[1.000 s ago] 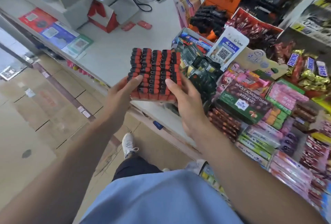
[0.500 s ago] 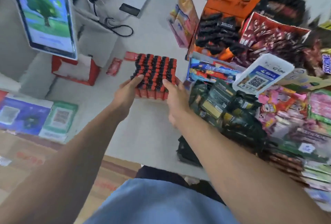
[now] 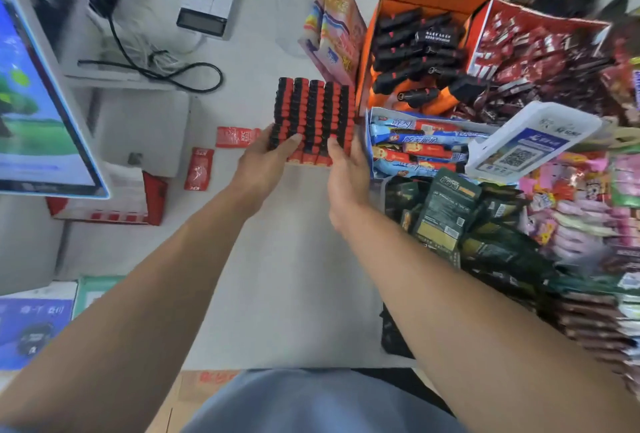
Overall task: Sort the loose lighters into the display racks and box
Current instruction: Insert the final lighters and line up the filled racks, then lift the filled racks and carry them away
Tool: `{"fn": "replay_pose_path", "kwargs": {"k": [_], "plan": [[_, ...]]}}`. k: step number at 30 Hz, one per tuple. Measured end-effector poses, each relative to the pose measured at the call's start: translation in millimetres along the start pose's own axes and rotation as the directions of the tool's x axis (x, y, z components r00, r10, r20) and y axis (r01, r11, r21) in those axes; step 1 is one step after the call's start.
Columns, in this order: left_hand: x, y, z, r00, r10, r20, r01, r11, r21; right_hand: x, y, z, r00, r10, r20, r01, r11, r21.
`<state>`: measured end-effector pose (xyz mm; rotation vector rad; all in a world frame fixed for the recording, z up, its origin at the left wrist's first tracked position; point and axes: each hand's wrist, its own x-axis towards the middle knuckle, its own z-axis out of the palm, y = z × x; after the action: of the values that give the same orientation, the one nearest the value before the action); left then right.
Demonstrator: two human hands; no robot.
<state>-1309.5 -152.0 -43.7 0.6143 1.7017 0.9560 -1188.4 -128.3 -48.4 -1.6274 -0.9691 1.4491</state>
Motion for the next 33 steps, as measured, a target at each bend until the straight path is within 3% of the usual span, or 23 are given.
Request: {"fn": "replay_pose_path", "kwargs": {"k": [6, 20, 33], "plan": [[15.7, -2.4, -0.1, 0.995, 0.08, 0.063, -0.083, 0.996, 0.043, 3.2, 9.5, 14.2, 0.989, -0.041, -0.141, 0.029, 0.996, -0.088], [52.1, 24.7, 11.9, 0.994, 0.087, 0.072, -0.089, 0.996, 0.029, 32.0, -10.0, 29.1, 0.976, 0.039, -0.214, -0.068, 0.99, -0.127], [57.0, 37.8, 13.9, 0.996, 0.059, 0.065, -0.064, 0.996, 0.068, 37.1, -26.9, 16.5, 0.985, 0.128, -0.115, -0.148, 0.972, -0.182]]}}
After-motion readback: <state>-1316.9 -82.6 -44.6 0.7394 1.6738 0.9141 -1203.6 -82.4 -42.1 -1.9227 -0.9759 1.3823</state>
